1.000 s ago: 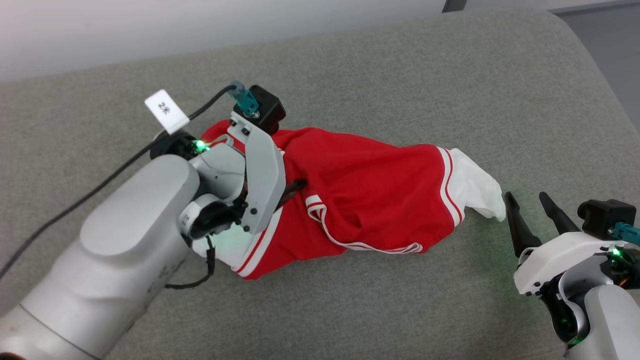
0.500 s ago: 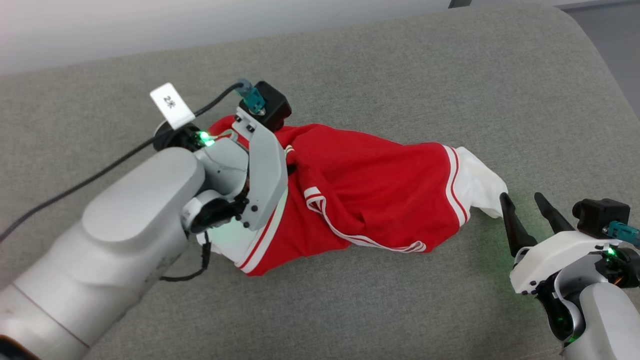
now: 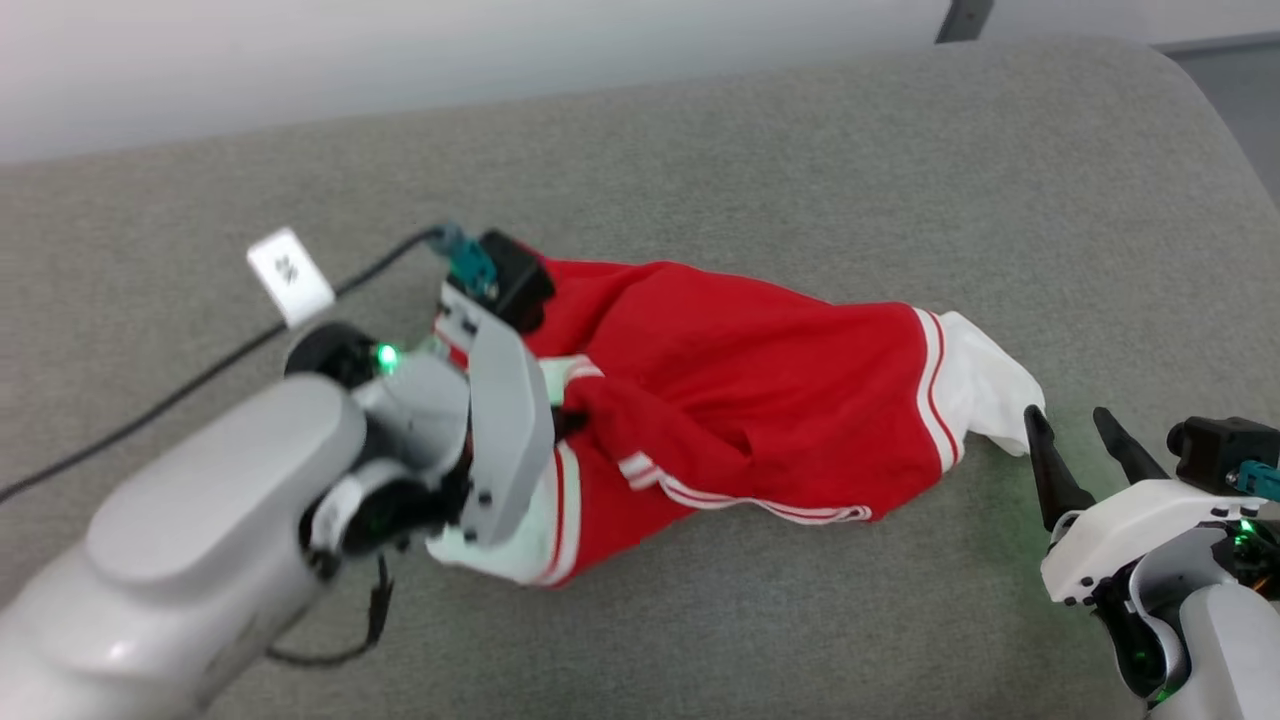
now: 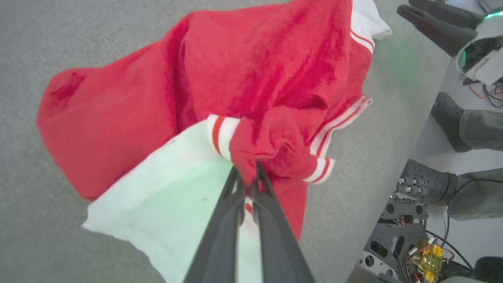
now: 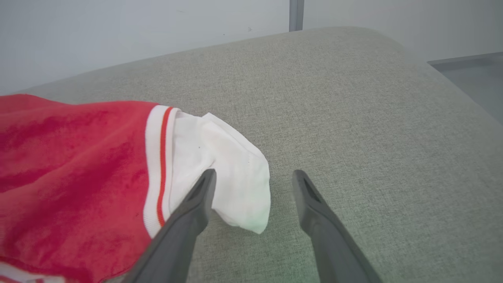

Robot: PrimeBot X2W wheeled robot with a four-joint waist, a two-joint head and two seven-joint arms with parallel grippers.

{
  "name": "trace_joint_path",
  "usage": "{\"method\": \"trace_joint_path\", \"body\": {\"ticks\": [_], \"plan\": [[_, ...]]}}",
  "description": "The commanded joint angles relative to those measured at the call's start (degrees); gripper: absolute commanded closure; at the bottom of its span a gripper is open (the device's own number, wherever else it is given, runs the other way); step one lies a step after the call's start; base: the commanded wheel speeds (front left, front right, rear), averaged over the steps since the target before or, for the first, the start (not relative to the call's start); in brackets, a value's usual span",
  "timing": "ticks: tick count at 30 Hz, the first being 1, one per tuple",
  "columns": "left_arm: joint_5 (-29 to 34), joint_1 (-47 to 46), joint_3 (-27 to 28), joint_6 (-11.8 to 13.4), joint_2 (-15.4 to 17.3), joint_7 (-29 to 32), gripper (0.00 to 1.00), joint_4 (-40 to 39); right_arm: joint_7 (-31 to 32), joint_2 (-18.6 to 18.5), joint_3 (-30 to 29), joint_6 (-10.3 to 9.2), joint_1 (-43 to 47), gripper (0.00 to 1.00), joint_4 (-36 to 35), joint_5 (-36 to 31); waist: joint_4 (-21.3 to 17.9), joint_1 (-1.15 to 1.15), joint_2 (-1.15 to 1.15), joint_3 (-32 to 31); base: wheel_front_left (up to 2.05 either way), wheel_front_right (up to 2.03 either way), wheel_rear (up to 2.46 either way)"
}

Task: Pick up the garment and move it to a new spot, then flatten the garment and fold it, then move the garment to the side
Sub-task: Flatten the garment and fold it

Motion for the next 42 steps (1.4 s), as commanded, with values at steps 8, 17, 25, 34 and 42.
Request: {"method": "trace_joint_path", "body": {"ticks": [8, 17, 25, 34, 42], "plan": [[-0.1, 9.8, -1.1, 9.4, 6.3, -0.4, 1.00, -16.1, 1.0, 0.3, -0.1, -0.08, 1.4, 0.00, -0.7, -0.5, 2.5, 0.00, 0.00, -2.3, 0.00, 0.00, 0.00], [2.0, 20.0, -5.5, 15.2, 6.4, -4.5, 0.71, -20.1, 2.1, 0.4, -0.2, -0.08, 2.5, 0.00, -1.1, -0.3, 3.5, 0.00, 0.00, -2.8, 0.00, 0.00, 0.00], [0.9, 19.3, -3.7, 15.3, 5.3, -6.2, 0.00, -18.9, 3.0, 0.2, -0.1, -0.08, 2.6, 0.00, -1.7, -0.6, 4.0, 0.00, 0.00, -3.4, 0.00, 0.00, 0.00], [-3.6, 12.8, 2.0, 15.7, 7.3, -2.0, 0.00, -20.7, 3.6, 0.0, -0.6, -0.08, 2.8, 0.00, -2.4, -0.9, 4.5, 0.00, 0.00, -4.1, 0.00, 0.00, 0.00], [-2.7, 6.5, 4.8, 13.3, 5.5, -2.5, 0.00, -12.3, 3.2, 0.5, -0.3, -0.08, 1.8, 0.00, -3.2, -1.1, 4.3, 0.00, 0.00, -3.8, 0.00, 0.00, 0.00]]}}
